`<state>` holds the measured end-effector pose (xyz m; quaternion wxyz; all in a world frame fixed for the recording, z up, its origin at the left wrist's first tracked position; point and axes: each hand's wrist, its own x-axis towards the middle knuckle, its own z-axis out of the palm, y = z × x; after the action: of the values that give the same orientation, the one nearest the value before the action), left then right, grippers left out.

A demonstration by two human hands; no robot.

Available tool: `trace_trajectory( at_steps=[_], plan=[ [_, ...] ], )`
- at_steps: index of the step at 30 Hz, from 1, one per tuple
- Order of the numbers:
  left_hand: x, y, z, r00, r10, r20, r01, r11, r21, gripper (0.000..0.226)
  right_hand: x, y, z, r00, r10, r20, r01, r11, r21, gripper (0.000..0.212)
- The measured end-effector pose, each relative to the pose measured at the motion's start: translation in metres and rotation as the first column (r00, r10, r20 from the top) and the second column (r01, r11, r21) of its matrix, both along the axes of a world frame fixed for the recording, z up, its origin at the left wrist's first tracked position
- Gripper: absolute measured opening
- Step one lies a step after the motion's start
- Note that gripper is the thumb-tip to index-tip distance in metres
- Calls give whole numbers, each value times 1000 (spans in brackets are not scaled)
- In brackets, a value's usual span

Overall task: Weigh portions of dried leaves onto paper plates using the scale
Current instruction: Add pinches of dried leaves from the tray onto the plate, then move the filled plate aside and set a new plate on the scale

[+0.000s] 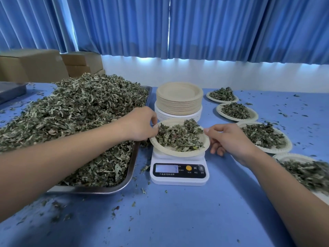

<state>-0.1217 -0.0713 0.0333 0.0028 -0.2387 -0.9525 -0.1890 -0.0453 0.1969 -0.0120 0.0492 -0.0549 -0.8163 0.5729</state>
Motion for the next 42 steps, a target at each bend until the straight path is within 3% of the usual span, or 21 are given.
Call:
trace_trajectory(
  at_steps=[3, 9, 18, 23, 28, 33, 40, 42],
  plan=[
    [1, 12, 0, 998, 37, 46, -38, 999, 24, 26, 0, 2, 4, 999, -35, 21, 36, 998, -48, 25],
    [7, 38, 5, 971, 39, 236, -112, 945, 307, 15, 1, 22, 11, 982, -167, 90, 171, 985, -38, 21],
    [-2, 131, 14, 908, -139, 394, -202, 680, 705, 28, 9, 104, 46, 919, -383, 89, 384, 923, 11, 12],
    [-33, 224, 10, 894, -120, 432, -304, 548, 780, 18, -15, 177, 66, 869, -487, 91, 487, 873, 23, 23],
    [-80, 302, 5, 874, -19, 485, -416, 484, 770, 16, -62, 235, 65, 813, -564, 144, 569, 822, 2, 22],
    [-138, 356, 1, 855, 23, 518, -452, 522, 723, 27, -110, 278, 54, 764, -625, 161, 630, 776, 23, 19],
    [-191, 411, 11, 862, -45, 504, -324, 716, 619, 7, -150, 329, 47, 698, -693, 181, 704, 710, 6, 14],
    [-203, 422, 14, 867, -28, 498, -328, 719, 613, 18, -160, 342, 43, 676, -716, 174, 727, 687, -1, 10]
  ],
)
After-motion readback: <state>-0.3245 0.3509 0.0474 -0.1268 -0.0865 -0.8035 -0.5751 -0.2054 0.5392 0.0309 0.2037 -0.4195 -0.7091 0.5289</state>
